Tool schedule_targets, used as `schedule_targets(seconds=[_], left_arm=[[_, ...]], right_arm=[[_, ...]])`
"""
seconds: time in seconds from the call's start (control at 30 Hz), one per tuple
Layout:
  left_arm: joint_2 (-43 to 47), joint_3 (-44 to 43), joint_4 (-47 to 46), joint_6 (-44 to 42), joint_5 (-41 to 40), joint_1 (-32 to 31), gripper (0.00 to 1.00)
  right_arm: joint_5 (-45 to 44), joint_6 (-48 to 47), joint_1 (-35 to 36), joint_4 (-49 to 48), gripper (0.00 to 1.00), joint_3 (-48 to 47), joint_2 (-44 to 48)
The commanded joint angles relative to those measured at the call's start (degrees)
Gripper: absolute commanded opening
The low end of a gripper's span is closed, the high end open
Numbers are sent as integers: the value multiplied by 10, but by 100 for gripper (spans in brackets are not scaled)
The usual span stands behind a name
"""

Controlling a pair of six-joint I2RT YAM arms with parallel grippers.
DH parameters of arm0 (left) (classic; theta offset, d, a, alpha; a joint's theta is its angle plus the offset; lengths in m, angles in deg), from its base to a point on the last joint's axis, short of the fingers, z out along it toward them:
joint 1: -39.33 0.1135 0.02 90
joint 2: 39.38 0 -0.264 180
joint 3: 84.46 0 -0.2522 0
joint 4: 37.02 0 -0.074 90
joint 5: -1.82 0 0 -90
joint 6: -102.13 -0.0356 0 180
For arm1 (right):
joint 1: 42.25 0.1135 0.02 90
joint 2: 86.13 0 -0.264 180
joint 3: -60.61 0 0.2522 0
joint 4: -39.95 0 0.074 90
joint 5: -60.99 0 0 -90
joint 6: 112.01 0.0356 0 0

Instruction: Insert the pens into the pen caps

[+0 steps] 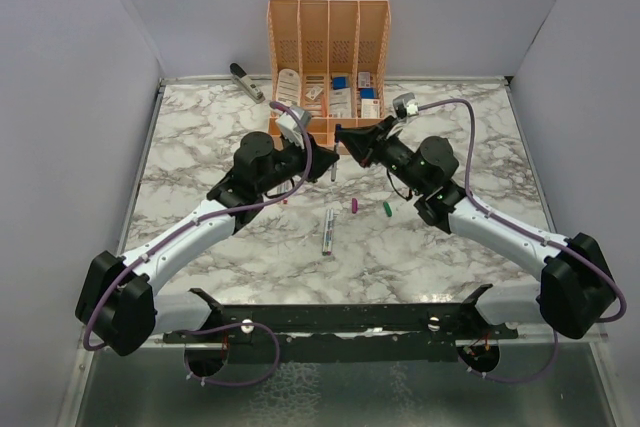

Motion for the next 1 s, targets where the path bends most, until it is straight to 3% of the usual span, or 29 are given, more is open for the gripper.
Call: schedule_targets(seconds=[0.0, 0.13, 0.27, 0.53, 0.83, 0.97], left_arm=[[43, -42, -190, 6, -56, 24, 0], [47, -23, -147, 17, -39, 24, 0], [52, 6, -95, 30, -18, 24, 0], [33, 79, 54, 56, -45, 24, 0], [-84, -14, 243, 25, -179, 25, 0], [-157, -44, 243, 30, -193, 25, 0]], right_arm=[[34, -1, 23, 189, 2, 34, -27], [10, 4, 23, 189, 2, 6, -35], [-2, 2, 23, 165, 21, -22, -37], [-56, -17, 23, 150, 31, -80, 13], [-120, -31, 23, 203, 33, -70, 79], [-132, -36, 23, 234, 33, -63, 89]])
